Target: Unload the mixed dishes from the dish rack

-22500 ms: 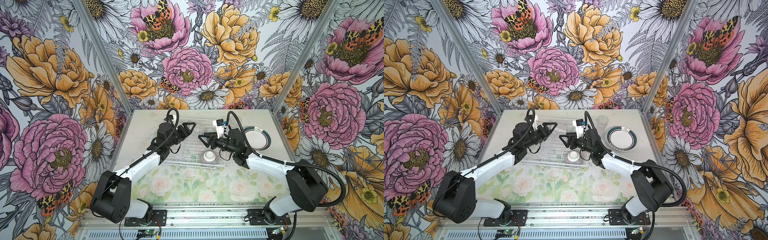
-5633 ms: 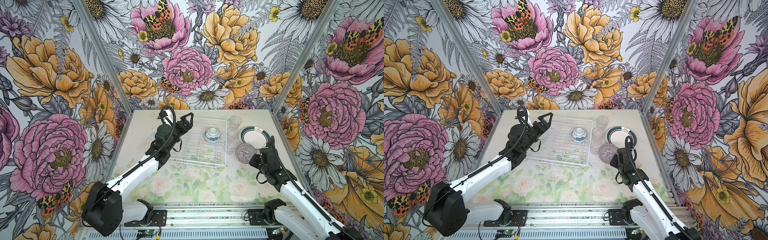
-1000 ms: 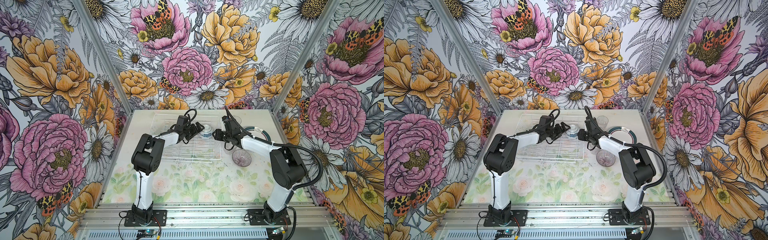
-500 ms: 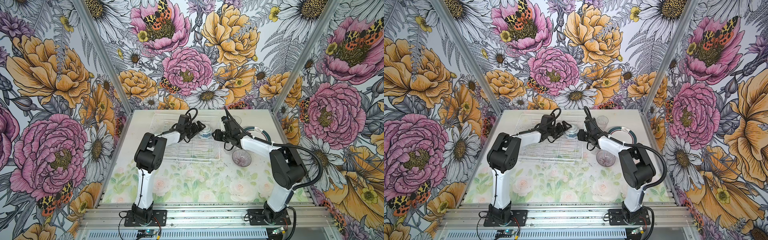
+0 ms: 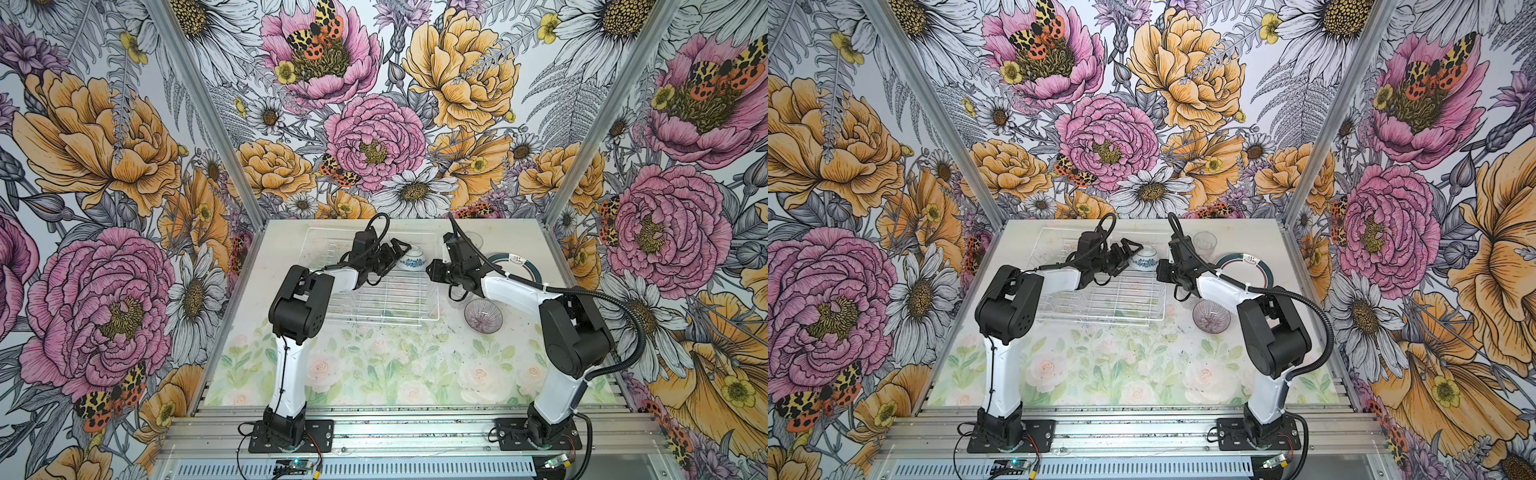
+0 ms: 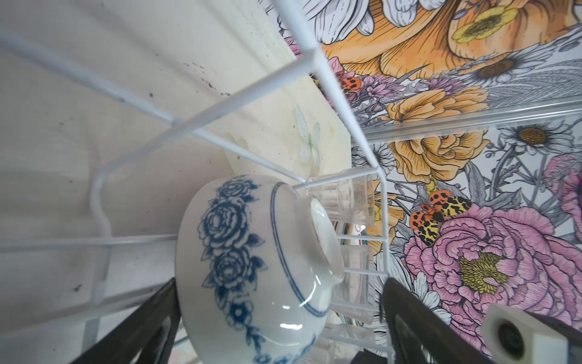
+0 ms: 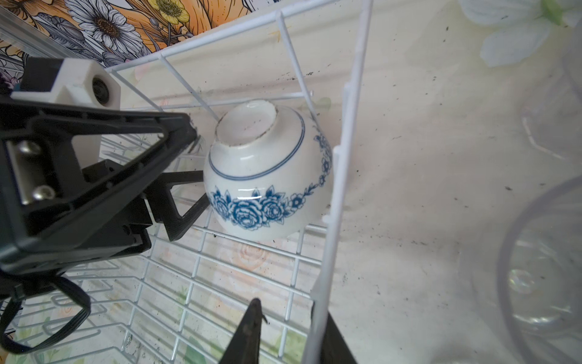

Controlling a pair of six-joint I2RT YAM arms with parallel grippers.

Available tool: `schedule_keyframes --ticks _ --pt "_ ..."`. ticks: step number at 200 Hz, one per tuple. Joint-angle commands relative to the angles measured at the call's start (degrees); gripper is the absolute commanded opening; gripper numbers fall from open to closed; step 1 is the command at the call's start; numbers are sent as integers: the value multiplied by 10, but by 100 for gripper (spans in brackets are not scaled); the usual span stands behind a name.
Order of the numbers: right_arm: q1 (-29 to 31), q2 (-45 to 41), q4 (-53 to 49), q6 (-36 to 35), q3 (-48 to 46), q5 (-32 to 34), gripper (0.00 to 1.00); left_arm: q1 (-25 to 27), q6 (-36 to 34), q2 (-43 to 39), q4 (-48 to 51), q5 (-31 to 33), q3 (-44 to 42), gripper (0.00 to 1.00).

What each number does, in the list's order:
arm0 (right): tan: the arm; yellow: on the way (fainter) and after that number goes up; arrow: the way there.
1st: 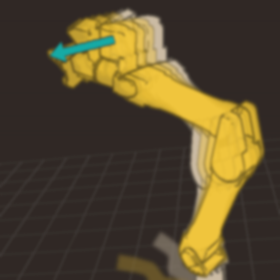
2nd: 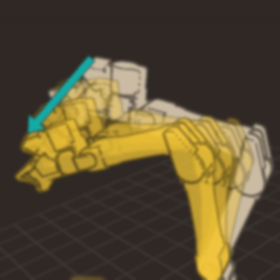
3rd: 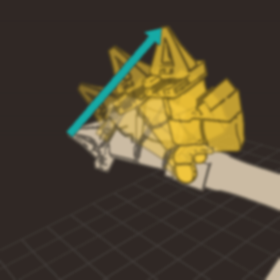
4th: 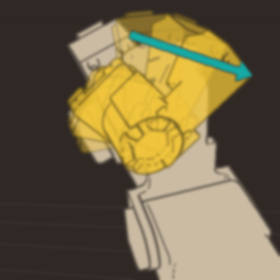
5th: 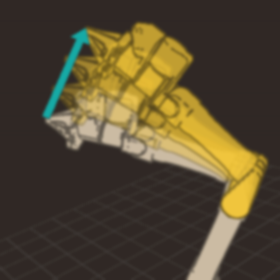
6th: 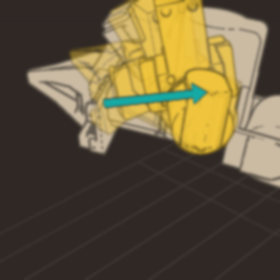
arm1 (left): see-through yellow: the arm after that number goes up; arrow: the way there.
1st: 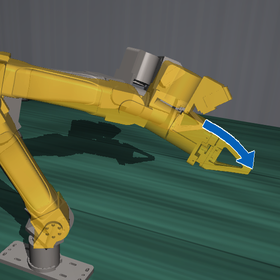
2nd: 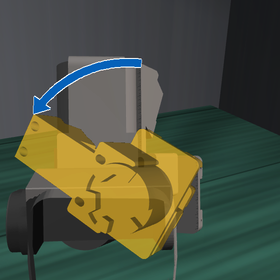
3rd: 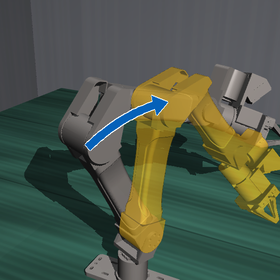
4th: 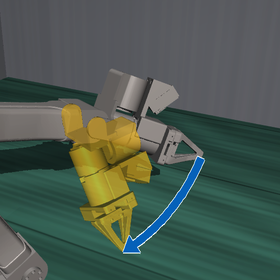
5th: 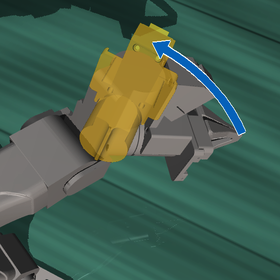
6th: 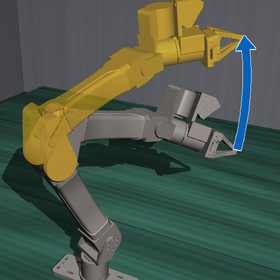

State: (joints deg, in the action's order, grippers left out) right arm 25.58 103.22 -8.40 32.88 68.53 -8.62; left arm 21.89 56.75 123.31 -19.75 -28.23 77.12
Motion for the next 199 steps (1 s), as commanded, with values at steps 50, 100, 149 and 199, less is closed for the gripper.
schedule_keyframes --ticks 50,100,149,199 --pt "12 -7 27 -11 0 -15 26 6 62 1 -102 -20 -24 89" --pt "13 -10 27 -9 -1 -12 25 12 76 -6 -110 22 -51 78" --pt "16 -9 28 -8 1 -6 23 27 97 -16 -111 78 -58 66" --pt "18 -10 28 -9 2 -3 21 46 121 -29 -126 149 -69 54"
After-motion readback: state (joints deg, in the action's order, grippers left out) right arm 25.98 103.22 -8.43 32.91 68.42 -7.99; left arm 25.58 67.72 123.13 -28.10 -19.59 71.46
